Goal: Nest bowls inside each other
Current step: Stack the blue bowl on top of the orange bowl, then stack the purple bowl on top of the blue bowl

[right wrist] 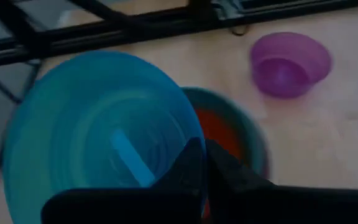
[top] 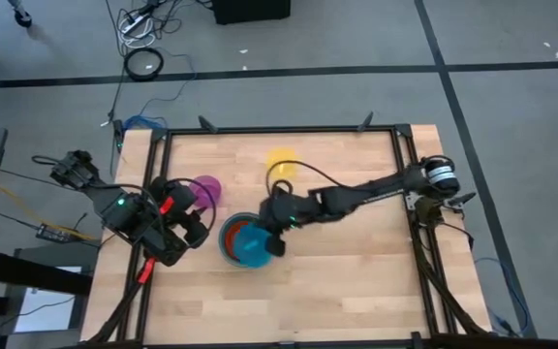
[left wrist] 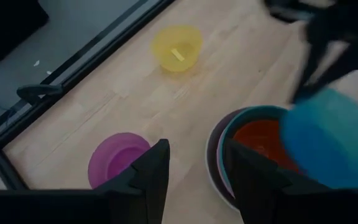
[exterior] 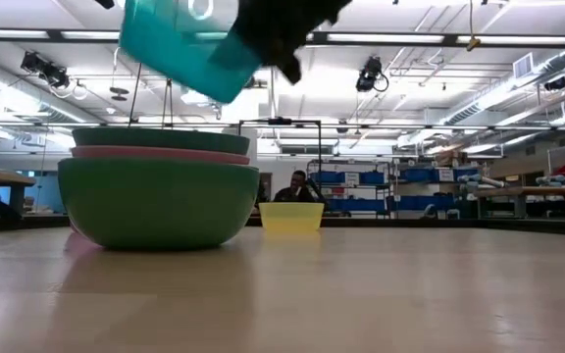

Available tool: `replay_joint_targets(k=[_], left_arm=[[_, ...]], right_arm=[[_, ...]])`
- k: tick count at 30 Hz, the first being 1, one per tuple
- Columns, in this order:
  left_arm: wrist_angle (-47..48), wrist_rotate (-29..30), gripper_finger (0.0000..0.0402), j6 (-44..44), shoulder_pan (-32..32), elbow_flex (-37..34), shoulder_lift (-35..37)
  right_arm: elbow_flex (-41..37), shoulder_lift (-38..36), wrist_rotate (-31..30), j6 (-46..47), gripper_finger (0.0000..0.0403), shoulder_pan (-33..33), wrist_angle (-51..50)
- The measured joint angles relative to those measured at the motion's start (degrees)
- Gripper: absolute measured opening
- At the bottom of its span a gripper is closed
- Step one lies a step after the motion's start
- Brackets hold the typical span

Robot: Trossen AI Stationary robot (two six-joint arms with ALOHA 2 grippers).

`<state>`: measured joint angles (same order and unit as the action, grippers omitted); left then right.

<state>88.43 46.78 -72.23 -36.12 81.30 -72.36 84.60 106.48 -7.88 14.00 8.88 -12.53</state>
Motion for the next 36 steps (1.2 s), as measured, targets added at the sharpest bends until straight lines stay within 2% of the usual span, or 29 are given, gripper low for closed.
replay_joint_targets(k=[10,18,21,25,30,36], left_arm=[[-0.3,0.0,0.0163,0.0,0.0,0.0,0.0],[-0.1,0.0,0.0163,0.0,0.0,0.0,0.0],[-0.2,0.0,0.0163,0.0,0.0,0.0,0.0],[-0.2,0.0,0.0163,0.0,0.0,0.0,0.1],[-0.3,0.0,0.0163,0.0,0.0,0.0,0.0],[0.9,-1.1,0.0163,1.8,0.0,0.0,-0.2]], right_arm=[[1.5,8.8,5.0,-0.4,0.001,-4.8,2.2],[1.5,8.1,5.8,1.0,0.0095,-3.5,0.6],[1.5,7.1,3.7,1.5,0.0123,-2.9,-1.8],[1.4,5.5,-2.7,0.8,0.0139,-1.8,-4.1],[1.5,2.2,-6.9,-0.9,0.0137,-0.8,-5.2],[1.5,-4.8,-15.8,-2.1,0.0129,1.3,-17.0]])
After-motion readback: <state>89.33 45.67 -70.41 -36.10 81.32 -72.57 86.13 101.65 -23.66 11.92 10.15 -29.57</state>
